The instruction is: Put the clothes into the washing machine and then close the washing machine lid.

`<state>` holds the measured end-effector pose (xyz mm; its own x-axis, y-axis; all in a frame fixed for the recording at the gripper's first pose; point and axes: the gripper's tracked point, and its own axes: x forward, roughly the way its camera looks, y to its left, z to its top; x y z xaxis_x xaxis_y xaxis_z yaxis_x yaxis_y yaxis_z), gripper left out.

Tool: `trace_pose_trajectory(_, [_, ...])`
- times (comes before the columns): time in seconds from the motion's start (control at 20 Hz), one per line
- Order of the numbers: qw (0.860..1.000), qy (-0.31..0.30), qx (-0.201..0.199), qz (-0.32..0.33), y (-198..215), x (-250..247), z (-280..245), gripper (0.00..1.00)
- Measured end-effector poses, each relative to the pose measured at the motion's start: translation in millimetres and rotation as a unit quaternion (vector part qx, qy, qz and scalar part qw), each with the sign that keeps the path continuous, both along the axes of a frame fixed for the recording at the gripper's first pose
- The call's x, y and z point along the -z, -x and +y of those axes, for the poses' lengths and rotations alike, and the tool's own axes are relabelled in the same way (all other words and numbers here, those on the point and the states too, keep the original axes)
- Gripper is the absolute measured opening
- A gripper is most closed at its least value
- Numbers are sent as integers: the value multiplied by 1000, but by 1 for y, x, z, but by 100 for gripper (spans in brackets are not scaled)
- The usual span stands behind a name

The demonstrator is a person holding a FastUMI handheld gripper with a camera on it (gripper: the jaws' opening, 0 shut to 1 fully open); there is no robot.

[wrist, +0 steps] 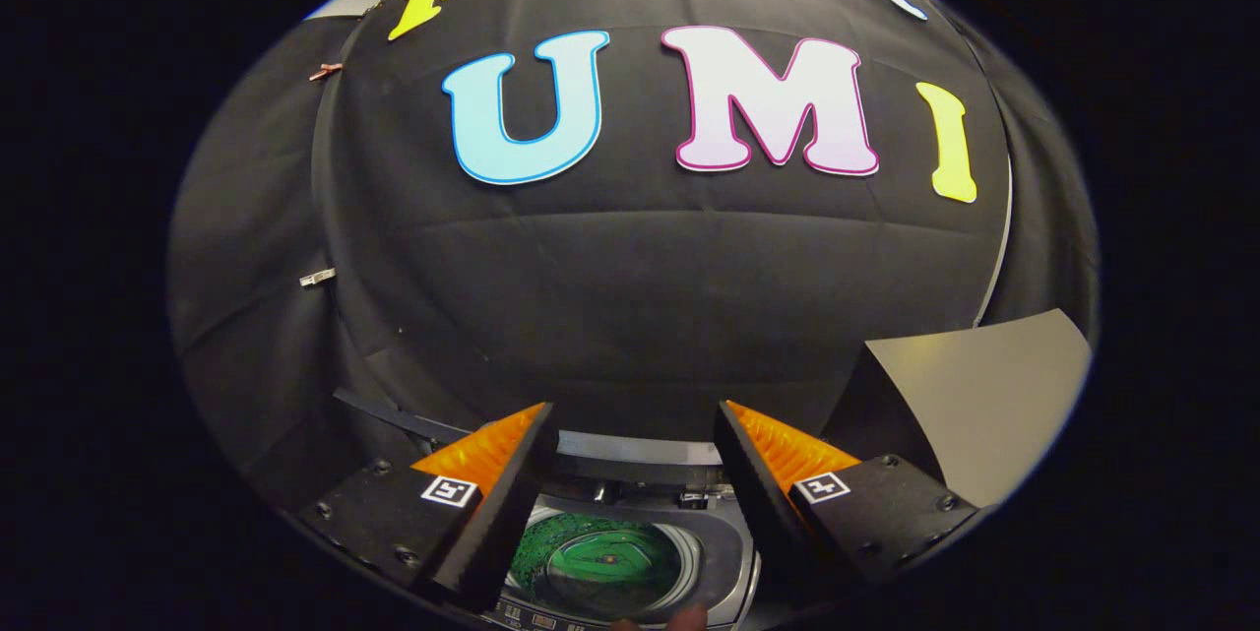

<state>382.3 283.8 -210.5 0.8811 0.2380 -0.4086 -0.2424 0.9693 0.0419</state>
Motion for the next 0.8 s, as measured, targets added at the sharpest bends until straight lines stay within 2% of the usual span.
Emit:
trace_pose_trajectory(0.45, [1000, -1, -5, 8, 37, 15, -4, 100])
trace_pose_trajectory(0.65, [998, 33, -3, 58, 65, 56, -15, 100])
trace_pose_trajectory(0.8, [997, 5, -3, 72, 86, 70, -12, 99])
